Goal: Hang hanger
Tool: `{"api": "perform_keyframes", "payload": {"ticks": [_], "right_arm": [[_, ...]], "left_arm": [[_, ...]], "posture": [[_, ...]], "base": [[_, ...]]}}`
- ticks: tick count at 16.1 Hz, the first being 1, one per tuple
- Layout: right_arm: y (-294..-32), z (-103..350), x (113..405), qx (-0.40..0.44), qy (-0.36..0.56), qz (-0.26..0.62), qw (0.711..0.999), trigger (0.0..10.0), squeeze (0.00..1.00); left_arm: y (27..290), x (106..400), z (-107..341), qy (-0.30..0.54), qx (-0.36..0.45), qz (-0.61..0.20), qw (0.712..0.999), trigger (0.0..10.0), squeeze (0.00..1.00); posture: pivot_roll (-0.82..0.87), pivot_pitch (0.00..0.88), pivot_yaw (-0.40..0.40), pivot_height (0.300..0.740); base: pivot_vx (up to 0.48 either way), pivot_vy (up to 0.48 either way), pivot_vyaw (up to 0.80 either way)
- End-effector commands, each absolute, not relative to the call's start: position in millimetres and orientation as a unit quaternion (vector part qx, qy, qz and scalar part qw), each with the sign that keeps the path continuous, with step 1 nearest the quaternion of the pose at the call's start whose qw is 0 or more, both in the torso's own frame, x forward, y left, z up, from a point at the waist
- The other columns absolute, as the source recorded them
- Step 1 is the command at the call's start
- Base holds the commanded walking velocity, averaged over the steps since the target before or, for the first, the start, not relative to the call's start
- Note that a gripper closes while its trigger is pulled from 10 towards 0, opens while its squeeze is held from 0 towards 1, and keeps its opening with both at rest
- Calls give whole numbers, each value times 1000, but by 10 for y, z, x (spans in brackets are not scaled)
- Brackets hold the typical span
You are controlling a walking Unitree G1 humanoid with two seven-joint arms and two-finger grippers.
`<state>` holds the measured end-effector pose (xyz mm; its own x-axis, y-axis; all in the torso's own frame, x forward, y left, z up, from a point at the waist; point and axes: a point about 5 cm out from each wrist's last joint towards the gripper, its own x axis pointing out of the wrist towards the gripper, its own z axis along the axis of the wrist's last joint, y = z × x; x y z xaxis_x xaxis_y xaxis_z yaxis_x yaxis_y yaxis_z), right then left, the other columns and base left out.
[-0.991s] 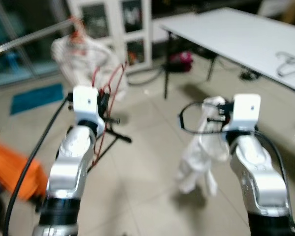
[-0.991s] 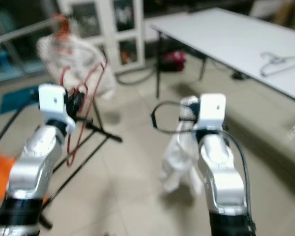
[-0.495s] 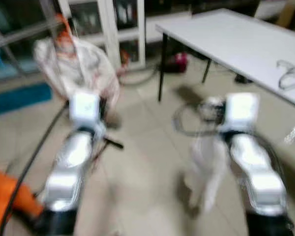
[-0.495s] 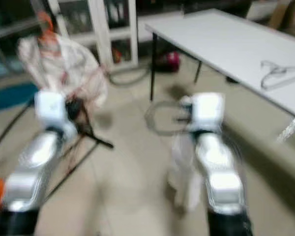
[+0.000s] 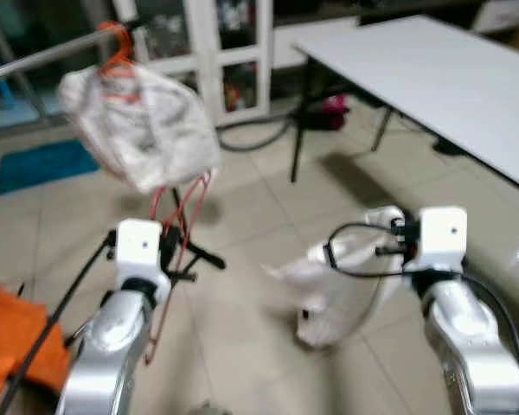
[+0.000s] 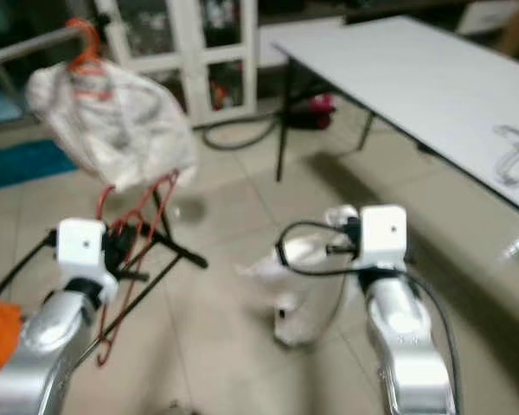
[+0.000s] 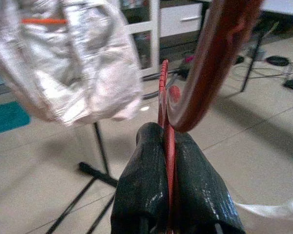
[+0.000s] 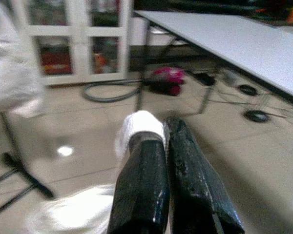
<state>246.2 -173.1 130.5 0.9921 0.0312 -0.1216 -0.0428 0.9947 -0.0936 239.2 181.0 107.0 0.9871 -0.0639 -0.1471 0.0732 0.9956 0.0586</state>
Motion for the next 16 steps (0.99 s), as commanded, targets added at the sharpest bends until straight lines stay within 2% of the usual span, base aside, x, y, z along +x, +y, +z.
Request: {"api": "perform_keyframes", "payload": {"ticks": [1,4,7,8,12,16], "right_arm": [[-1764,1270,2335,-52,71,16,996,10000,0],[-1787,1231,2199,-29,78,-14,996,10000,0],[-1758,1312,2276,-14,65,-20,998,10000,0],[-1732,1435,2369,-1,47,-17,999,10000,0],[-1742,1545,2439,-8,33,-13,999,10000,0],[-1718,1602,2483,-13,26,-2,1000,10000,0]], "left_arm": [[1783,2314,1085,72,36,-39,996,10000,0],[1764,2346,1128,63,36,-39,997,10000,0],[1712,2389,1186,55,35,-55,996,10000,0],[1675,2417,1238,46,29,-58,997,10000,0],[1658,2442,1269,41,25,-56,997,10000,0],[1641,2447,1279,42,24,-57,997,10000,0]], "posture": [[-21,90,8,740],[-24,78,15,740],[-33,73,25,740],[-38,57,25,740],[-42,52,24,740],[-45,49,21,740]], "base": [[439,0,0],[435,0,0],[428,0,0],[428,0,-775],[428,0,-797],[429,0,0]]}}
